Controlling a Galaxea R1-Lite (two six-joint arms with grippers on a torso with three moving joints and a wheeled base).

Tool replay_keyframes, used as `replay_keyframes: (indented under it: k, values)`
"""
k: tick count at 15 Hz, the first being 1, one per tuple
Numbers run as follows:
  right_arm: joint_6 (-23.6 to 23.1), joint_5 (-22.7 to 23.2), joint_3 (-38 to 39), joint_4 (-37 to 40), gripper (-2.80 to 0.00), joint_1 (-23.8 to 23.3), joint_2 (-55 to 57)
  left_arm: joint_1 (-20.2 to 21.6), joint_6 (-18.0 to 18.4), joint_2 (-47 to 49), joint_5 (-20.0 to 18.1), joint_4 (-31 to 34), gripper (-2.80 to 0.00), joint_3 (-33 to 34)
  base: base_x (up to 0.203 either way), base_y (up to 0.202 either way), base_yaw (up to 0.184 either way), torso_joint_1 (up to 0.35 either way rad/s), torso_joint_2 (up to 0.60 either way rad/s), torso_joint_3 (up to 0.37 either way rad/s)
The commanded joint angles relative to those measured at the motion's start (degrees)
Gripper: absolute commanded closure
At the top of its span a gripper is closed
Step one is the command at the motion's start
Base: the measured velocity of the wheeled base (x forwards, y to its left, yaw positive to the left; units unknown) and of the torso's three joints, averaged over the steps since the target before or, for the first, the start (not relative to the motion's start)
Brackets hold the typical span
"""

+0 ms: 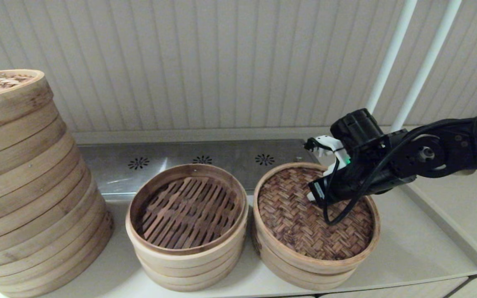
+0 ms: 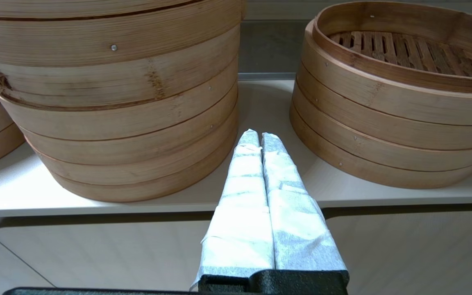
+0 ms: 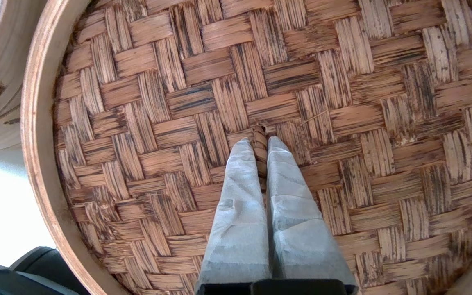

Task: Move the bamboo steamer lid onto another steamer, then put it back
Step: Pick up the steamer, then put the steamer

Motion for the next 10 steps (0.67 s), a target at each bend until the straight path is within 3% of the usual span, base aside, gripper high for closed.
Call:
replay_keyframes:
  k: [1,10]
  values:
    - [0.02,0.08,0.28,0.09,0.0,-0.03,-0.33,0.0,-0.02,0.09,0.02,0.03,0.0,0.0,0.0,0.0,0.0,0.0,0.0,0.0]
    - [-0.24,0.05,0.56,0.18,0.0,-0.99,-3.6,0.0,-0.02,0.09,0.02,0.04,0.0,0.0,0.0,0.0,0.0,0.0,0.0,0.0]
